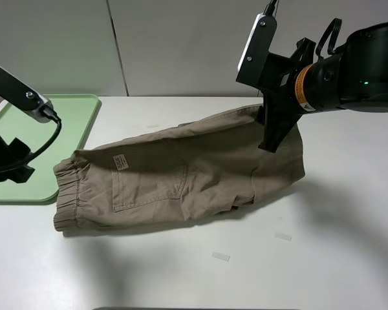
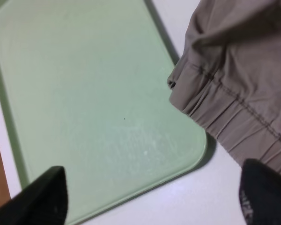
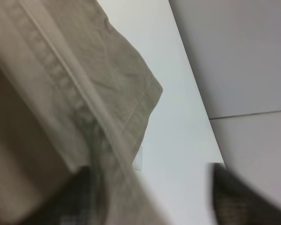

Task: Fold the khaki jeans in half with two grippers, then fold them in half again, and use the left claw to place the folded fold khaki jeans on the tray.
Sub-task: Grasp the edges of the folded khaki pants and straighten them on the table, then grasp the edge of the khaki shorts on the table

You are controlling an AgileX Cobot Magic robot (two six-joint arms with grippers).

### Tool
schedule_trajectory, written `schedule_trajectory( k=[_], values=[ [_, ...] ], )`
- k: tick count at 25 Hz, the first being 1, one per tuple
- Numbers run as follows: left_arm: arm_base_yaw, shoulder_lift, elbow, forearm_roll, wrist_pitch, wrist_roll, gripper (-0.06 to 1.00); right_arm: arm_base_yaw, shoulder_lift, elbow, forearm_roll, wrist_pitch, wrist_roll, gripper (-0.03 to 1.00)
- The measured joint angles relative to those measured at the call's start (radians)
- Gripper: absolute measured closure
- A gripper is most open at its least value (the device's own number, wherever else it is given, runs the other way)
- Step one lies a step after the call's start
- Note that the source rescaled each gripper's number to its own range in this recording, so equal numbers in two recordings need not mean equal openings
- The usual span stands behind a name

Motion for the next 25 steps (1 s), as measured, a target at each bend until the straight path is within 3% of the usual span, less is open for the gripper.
schedule_trajectory(
  k=[2, 5, 11, 17, 25],
  values=[
    [0.0, 0.0, 0.0, 0.001, -0.003, 0.0, 0.19, 0.0, 0.0, 0.0, -0.009, 0.001, 0.0, 0.11],
    [0.0, 0.0, 0.0, 0.001, -0.005, 0.0, 0.17, 0.0, 0.001, 0.0, -0.016, 0.013, 0.002, 0.06],
    [0.0, 0.0, 0.0, 0.001, -0.003, -0.001, 0.17, 0.0, 0.003, 0.0, -0.017, 0.056, 0.023, 0.05],
    [0.0, 0.0, -0.035, 0.007, 0.021, -0.001, 0.16, 0.0, 0.003, 0.0, -0.025, 0.182, 0.117, 0.05],
    [0.0, 0.0, -0.236, 0.009, 0.208, 0.0, 0.16, 0.0, -0.15, -0.028, -0.092, 0.271, 0.231, 0.05]
  ],
)
